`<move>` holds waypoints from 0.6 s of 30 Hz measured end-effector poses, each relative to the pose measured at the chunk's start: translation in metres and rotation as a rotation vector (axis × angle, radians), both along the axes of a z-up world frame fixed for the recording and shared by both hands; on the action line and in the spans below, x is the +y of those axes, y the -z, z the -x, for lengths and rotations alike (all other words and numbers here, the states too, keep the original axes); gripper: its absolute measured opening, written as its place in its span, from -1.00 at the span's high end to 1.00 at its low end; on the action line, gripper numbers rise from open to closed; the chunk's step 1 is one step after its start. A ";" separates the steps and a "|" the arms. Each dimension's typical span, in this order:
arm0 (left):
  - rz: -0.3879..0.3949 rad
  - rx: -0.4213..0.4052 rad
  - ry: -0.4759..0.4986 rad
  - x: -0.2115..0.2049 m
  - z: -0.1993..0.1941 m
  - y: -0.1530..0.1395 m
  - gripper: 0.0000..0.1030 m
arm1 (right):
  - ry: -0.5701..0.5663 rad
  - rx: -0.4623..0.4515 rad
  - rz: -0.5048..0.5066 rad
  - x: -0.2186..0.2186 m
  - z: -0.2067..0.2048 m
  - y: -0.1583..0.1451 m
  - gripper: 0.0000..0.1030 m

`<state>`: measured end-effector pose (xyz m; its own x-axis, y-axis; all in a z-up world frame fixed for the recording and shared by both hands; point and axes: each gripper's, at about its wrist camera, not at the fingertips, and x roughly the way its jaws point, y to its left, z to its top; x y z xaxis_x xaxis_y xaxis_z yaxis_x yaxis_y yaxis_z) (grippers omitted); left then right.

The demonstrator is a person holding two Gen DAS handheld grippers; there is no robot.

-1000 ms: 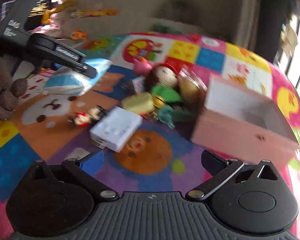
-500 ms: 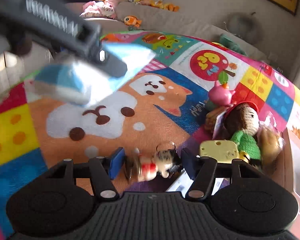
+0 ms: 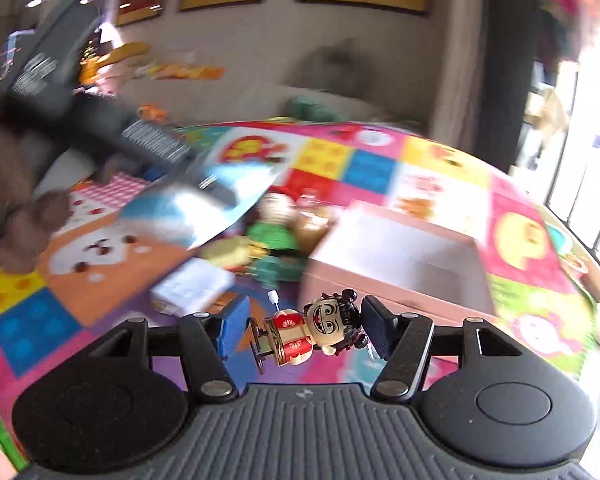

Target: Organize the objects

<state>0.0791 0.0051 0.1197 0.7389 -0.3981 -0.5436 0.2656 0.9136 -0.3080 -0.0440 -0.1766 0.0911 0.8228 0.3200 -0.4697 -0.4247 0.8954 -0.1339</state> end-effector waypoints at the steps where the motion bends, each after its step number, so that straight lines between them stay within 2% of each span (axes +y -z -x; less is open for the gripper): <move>1: 0.027 0.012 0.010 -0.017 -0.020 0.001 -0.11 | 0.028 -0.001 -0.013 -0.010 -0.002 0.000 -0.20; 3: 0.047 0.022 -0.008 -0.049 -0.056 0.010 -0.11 | 0.077 -0.002 -0.038 -0.026 -0.005 0.001 -0.20; 4: 0.031 0.018 -0.031 -0.065 -0.072 0.016 -0.11 | 0.098 -0.002 -0.050 -0.033 -0.006 0.002 -0.20; 6: -0.029 0.009 -0.080 -0.088 -0.094 0.032 -0.12 | 0.131 0.001 -0.070 -0.045 -0.007 0.004 -0.20; 8: -0.099 0.021 -0.088 -0.105 -0.106 0.048 -0.13 | 0.154 -0.001 -0.079 -0.058 -0.006 0.006 -0.20; 12: -0.233 0.128 -0.087 -0.115 -0.106 0.070 -0.14 | 0.195 0.000 -0.072 -0.072 -0.010 0.013 -0.20; 15: -0.250 0.103 -0.070 -0.109 -0.089 0.063 -0.16 | 0.221 0.002 -0.054 -0.078 -0.015 0.017 -0.20; 18: -0.168 0.078 -0.069 -0.090 -0.074 0.050 -0.14 | 0.215 -0.009 -0.043 -0.076 -0.022 0.018 -0.20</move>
